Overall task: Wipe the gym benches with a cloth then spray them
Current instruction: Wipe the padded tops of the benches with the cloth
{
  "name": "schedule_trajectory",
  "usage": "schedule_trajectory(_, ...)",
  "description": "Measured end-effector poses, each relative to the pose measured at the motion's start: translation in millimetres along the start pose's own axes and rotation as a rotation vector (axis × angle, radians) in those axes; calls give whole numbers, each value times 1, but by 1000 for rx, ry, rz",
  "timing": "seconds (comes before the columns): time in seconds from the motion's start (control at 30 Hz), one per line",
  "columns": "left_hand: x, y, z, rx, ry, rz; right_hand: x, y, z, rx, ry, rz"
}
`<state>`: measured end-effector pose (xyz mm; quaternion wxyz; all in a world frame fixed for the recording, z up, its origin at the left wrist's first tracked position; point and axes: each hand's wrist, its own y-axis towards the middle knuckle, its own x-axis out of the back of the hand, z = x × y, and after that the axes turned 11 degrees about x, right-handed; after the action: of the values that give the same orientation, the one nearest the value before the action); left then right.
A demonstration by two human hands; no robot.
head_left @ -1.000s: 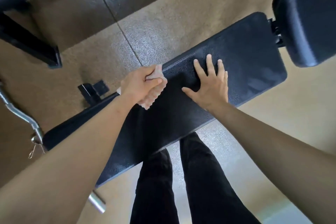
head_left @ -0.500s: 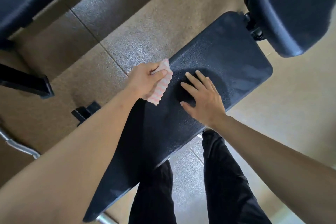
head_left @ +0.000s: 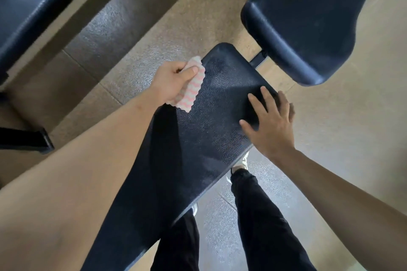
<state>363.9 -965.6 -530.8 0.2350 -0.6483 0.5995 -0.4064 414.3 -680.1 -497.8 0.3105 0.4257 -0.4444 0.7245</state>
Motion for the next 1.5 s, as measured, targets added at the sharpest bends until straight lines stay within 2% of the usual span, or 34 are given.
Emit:
schedule_trajectory(0.27,-30,38,-65,-108,100,36,-12,-13,-17,72,45,-61)
schedule_trajectory(0.5,-71,51,-121,-231,706,130,-15,-18,-19,105,48,-93)
schedule_trajectory(0.57,-83,49,-128,-289,866,144,-17,-22,-24,109,121,-138)
schedule_trajectory(0.67,-102,40,-134,-411,1053,166,-17,-24,-38,76,356,-303)
schedule_trajectory(0.73,-111,37,-135,-457,1076,191,-9,-20,-48,-7,483,-404)
schedule_trajectory(0.8,-111,34,-132,-500,1027,191,5,-6,-57,-103,567,-430)
schedule_trajectory(0.9,-102,28,-128,-568,923,132,27,27,-66,-153,724,-318)
schedule_trajectory(1.1,-77,11,-95,-684,908,-119,51,113,-60,52,731,-257)
schedule_trajectory(1.23,-68,-1,-63,-777,852,-239,57,154,-44,166,868,-70)
schedule_trajectory(1.37,-68,-17,-42,-699,737,-371,44,183,-33,265,921,183)
schedule_trajectory(1.5,-71,-36,-24,-617,700,-496,42,172,-40,318,916,254)
